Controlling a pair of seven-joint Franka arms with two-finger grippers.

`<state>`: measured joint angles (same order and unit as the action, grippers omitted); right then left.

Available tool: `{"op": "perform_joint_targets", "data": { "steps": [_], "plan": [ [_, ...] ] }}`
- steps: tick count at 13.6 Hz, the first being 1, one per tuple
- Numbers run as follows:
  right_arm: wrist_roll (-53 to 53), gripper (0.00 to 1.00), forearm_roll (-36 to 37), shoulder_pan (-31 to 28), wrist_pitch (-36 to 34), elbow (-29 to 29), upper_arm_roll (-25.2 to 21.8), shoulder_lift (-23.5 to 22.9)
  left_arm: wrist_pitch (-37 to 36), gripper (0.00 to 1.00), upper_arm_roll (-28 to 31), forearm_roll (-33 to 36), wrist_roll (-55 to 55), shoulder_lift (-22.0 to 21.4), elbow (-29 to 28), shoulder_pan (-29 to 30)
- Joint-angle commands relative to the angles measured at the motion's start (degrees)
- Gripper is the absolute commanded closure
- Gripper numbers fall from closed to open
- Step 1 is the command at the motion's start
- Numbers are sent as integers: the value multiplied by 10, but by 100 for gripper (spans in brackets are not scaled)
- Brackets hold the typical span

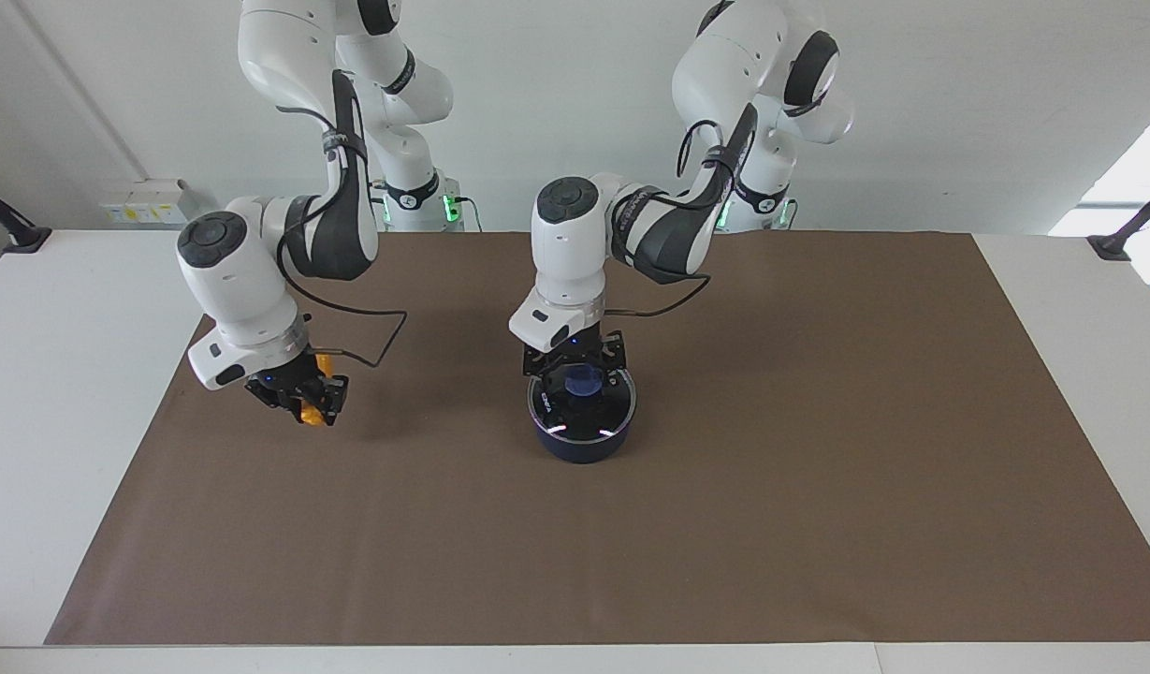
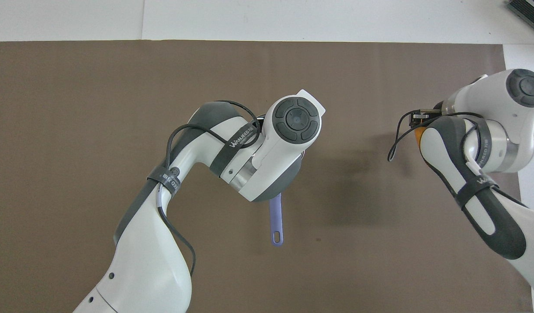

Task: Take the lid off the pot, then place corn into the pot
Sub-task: 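Grasp the lid knob with the left gripper while the right gripper grasps the corn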

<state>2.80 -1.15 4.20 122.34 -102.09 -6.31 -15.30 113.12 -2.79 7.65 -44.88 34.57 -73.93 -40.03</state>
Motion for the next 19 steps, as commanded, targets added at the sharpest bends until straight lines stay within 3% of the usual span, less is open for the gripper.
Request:
{"op": "perform_joint_targets", "data": {
  "steps": [1, 5, 7, 9, 10, 13, 16, 19],
  "plan": [
    [-7, 100, -10, 4, -33, -4, 2, 33, -8, 3, 9, 11, -13, -22, -21, -8],
    [21, 100, -10, 17, -55, -4, 2, 52, -18, 50, 9, 10, -14, -29, -24, -3],
    [40, 100, -7, 30, -54, -5, 2, 52, -18, 54, 9, 10, -15, -40, -45, -5],
    [49, 100, -5, 35, -50, -6, 2, 52, -18, 74, 9, 10, -15, -43, -45, -2],
    [51, 100, -5, 36, -50, -6, 2, 52, -19, 77, 9, 10, -14, -51, -45, -1],
    [54, 100, -3, 36, -49, -6, 2, 52, -41, 100, 9, 10, -15, -86, -45, -1],
    [55, 100, -3, 36, -45, -5, 2, 52, -50, 100, 14, 11, -8, -111, -55, 2],
    [61, 100, -3, 36, -45, -6, 2, 52, -39, 100, 15, 15, 4, -157, -115, 31]
  ]
}}
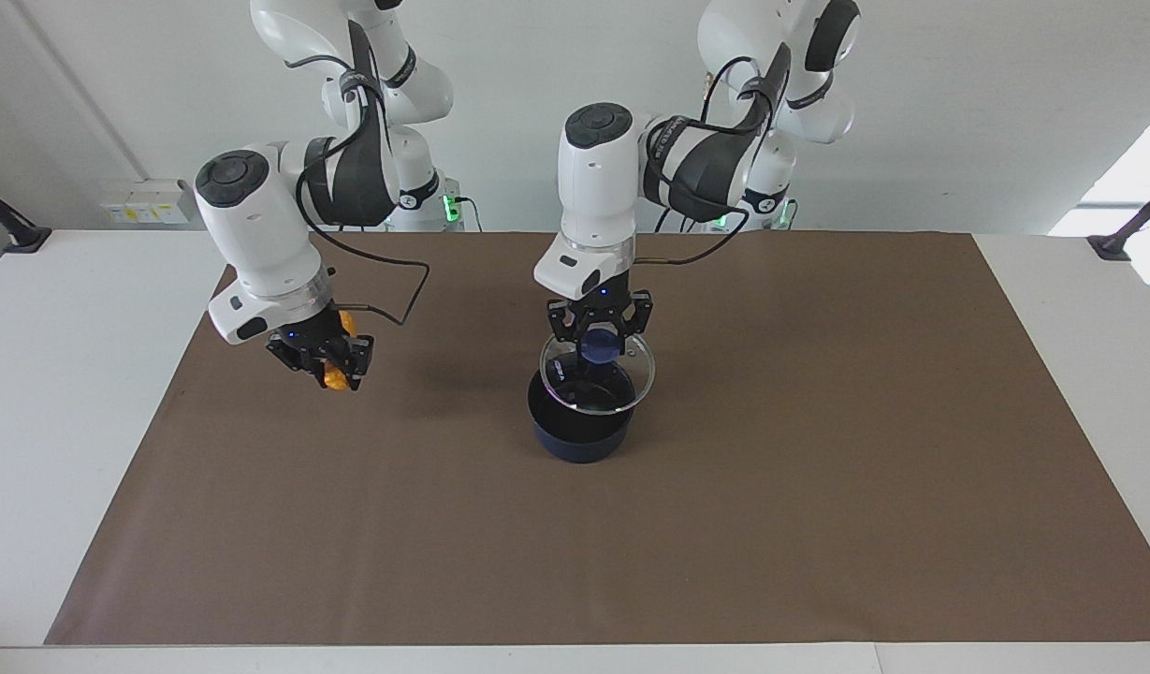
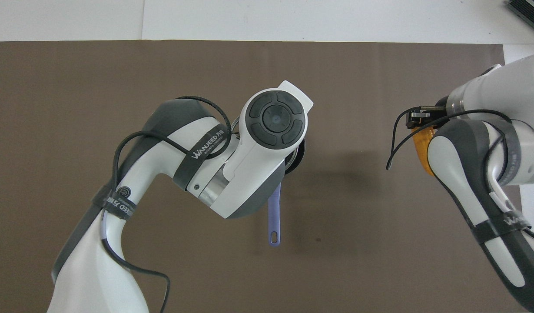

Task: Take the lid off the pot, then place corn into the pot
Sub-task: 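Lift the lid off the pot with the left gripper and set it aside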

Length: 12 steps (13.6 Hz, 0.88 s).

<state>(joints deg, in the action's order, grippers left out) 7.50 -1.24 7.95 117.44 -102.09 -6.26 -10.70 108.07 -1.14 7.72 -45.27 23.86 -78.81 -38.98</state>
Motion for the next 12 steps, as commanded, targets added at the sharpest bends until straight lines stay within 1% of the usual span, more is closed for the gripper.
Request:
{"op": "perform_joint_targets", "data": {
  "steps": [1, 3, 5, 6, 7, 9, 11, 12],
  "plan": [
    [14, 100, -2, -1, 4, -5, 2, 5, 17, 100, -2, 15, 23, -63, -82, 32],
    [23, 100, -2, 7, 4, -5, 2, 6, 32, 100, -2, 15, 67, -94, -119, 64],
    [34, 100, -1, 13, 5, -4, 2, 6, 52, 100, -3, 15, 122, -138, -171, 106],
    [46, 100, 0, 15, 5, -4, 2, 5, 62, 100, -2, 14, 144, -156, -193, 116],
    [66, 100, 0, 33, 5, -4, 2, 5, 79, 100, -2, 15, 159, -172, -222, 135],
    [122, 100, 1, 63, 4, 3, 2, 4, 148, 100, -2, 15, 191, -206, -288, 166],
    [160, 100, 1, 86, 4, 17, 2, -1, 172, 100, -3, 15, 245, -224, -328, 196],
    [169, 100, 1, 99, 4, 31, 2, -8, 171, 100, -3, 12, 287, -224, -330, 212]
  ]
}}
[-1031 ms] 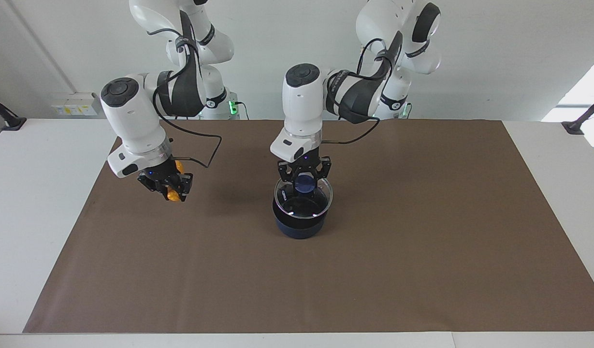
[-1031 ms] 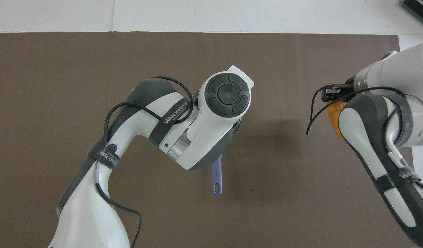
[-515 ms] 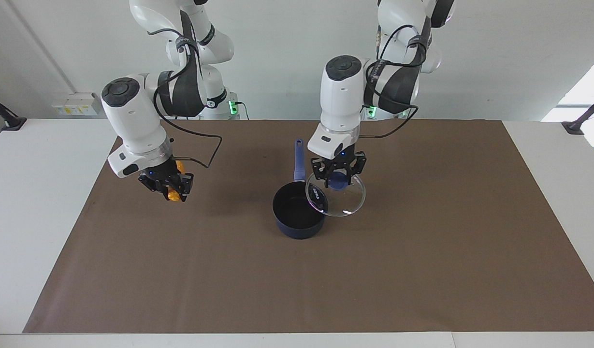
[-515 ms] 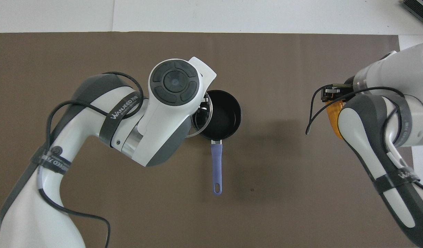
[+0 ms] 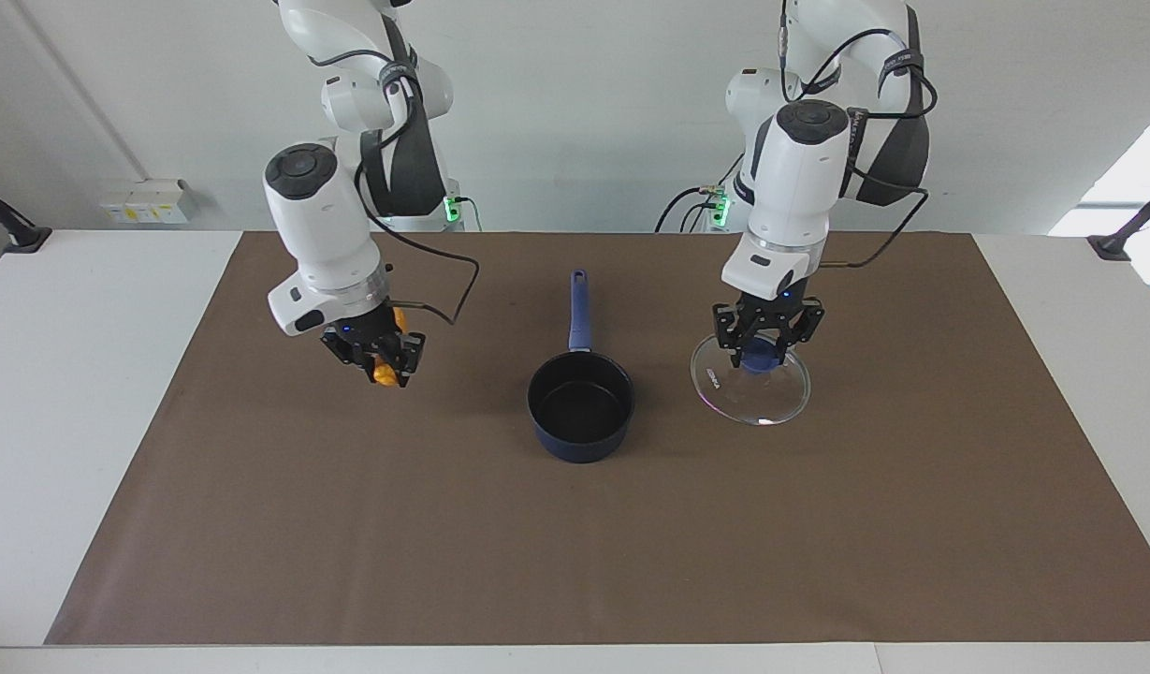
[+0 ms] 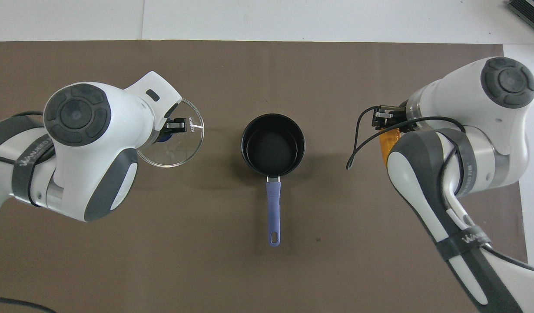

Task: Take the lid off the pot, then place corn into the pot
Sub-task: 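Lift the lid off the pot with the left gripper and set it aside, then carry the corn over the pot with the right gripper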

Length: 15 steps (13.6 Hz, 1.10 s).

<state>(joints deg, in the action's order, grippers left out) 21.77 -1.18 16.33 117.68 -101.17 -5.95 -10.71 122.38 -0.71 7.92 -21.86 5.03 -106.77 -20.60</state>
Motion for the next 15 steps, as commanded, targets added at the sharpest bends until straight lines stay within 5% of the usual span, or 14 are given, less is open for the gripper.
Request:
{"op": "perform_joint_targets", "data": {
  "steps": [1, 6, 12, 15],
  "plan": [
    [33, 100, -1, 28, 1, 41, -1, -25, 26, 100, -7, 7, 99, -35, -52, 49],
    [99, 100, 0, 94, -4, 99, -1, -83, 33, 100, -8, -14, 251, -24, -74, 125],
    [143, 100, -1, 142, 17, 155, -1, -140, 117, 100, -7, -49, 370, 49, -70, 195],
    [191, 100, -1, 164, 27, 227, -1, -204, 146, 100, -7, -77, 425, 84, -65, 215]
  ]
}}
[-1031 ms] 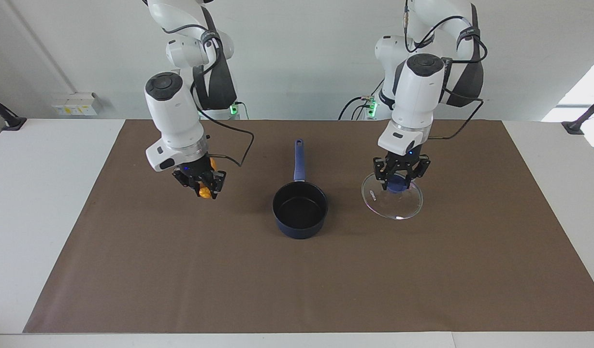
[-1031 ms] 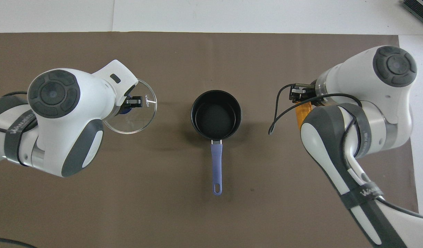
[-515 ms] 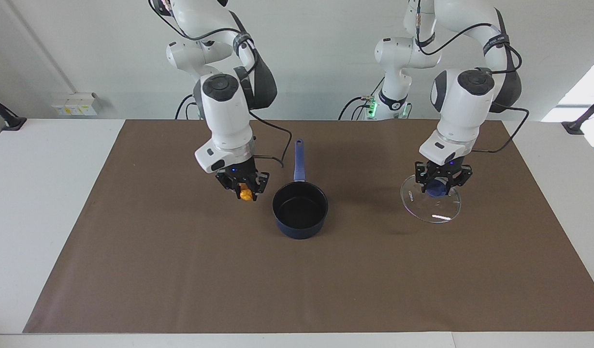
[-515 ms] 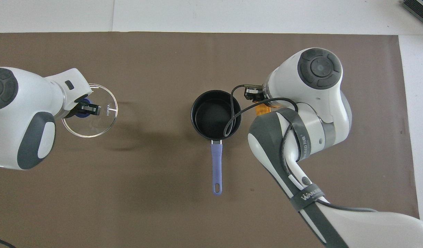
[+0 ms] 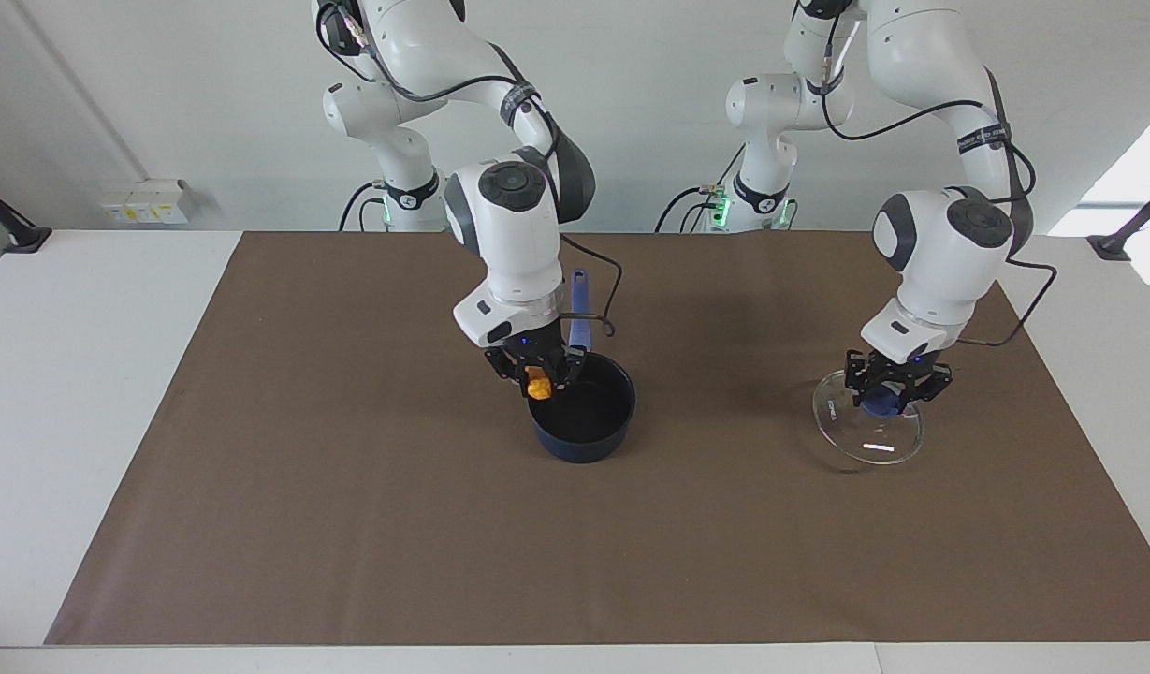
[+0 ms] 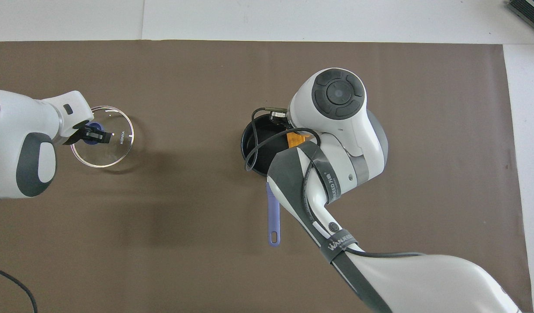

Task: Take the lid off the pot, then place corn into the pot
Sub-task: 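Carry the corn over the pot with the right gripper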

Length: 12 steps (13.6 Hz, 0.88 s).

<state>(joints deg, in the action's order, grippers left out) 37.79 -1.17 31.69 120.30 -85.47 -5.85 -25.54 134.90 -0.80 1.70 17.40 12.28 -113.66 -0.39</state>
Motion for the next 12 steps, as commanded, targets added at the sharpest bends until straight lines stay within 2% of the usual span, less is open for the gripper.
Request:
{"op": "perform_joint_targets", "data": {
  "steps": [1, 6, 12],
  "plan": [
    [36, 100, -1, 12, 4, 90, -2, -72, 22, 100, -6, -14, 38, 18, 8, 14],
    [35, 100, -5, 17, 54, 95, 0, -98, 12, 100, -6, -28, 39, 32, 18, 21],
    [3, 100, -12, 23, 44, 52, 2, -82, 0, 99, -6, -28, 36, 36, 10, 18]
  ]
}}
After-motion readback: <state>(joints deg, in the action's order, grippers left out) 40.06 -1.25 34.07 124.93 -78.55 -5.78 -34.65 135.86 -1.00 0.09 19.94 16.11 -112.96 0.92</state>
